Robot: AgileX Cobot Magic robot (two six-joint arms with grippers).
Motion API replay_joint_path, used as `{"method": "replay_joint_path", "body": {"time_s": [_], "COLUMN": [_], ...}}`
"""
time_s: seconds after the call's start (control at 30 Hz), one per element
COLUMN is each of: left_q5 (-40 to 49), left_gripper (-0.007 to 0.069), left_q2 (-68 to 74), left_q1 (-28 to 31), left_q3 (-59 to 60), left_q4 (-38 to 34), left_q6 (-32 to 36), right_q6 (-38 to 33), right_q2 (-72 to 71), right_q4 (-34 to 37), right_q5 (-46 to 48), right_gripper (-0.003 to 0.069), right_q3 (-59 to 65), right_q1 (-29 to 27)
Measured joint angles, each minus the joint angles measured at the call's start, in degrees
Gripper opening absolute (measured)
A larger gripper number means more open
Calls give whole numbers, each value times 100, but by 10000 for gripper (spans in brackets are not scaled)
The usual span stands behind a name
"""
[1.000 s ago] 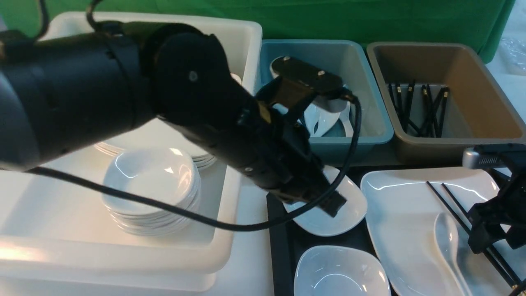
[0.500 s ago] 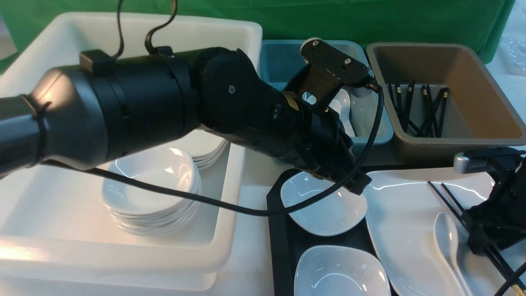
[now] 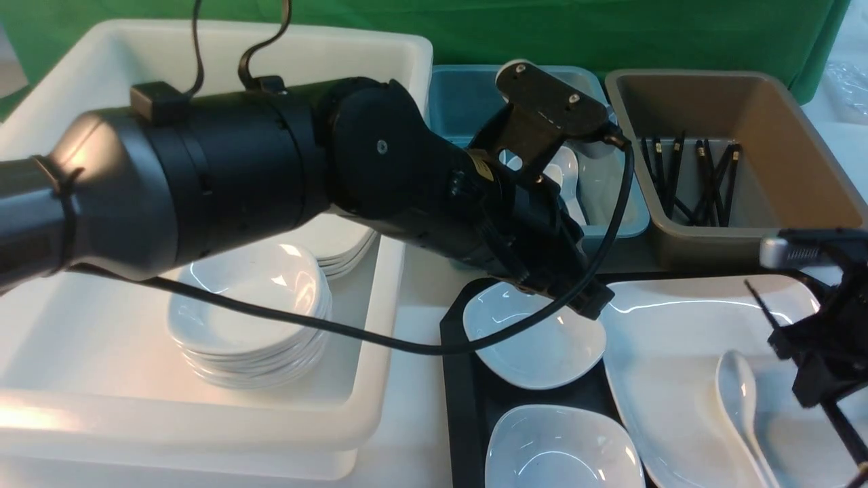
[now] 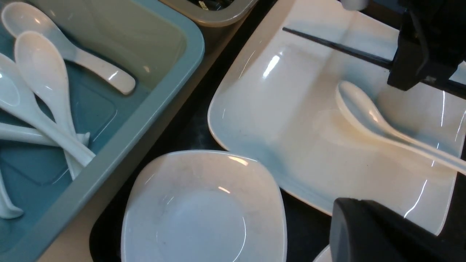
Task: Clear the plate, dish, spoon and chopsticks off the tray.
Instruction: Use the right arm to grab a pair of chopsticks from the plate, then use the right arm to put the chopsticks into the small storage box on the right
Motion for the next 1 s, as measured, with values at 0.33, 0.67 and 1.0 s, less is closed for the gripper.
{"method": "replay_joint_path", "body": {"time_s": [0.33,0.67,1.0], "left_q5": [-2009,-3428,-2412], "left_gripper": [2,2,2], "left_q2": [0,0,0], "left_q1": [0,0,0], "left_q3": [0,0,0], "left_q4": [-6,489,596], "left_q6": [0,0,0], "right_q6": [-86,240,616], "right_q2": [-1395,66,1736], "right_q4": [434,459,461], "right_q5": [-1025,-3058,-4358], "right_gripper": [141,141,141], "right_q3": [-710,-2432,-3064], "right_q1": [52,52,52]}}
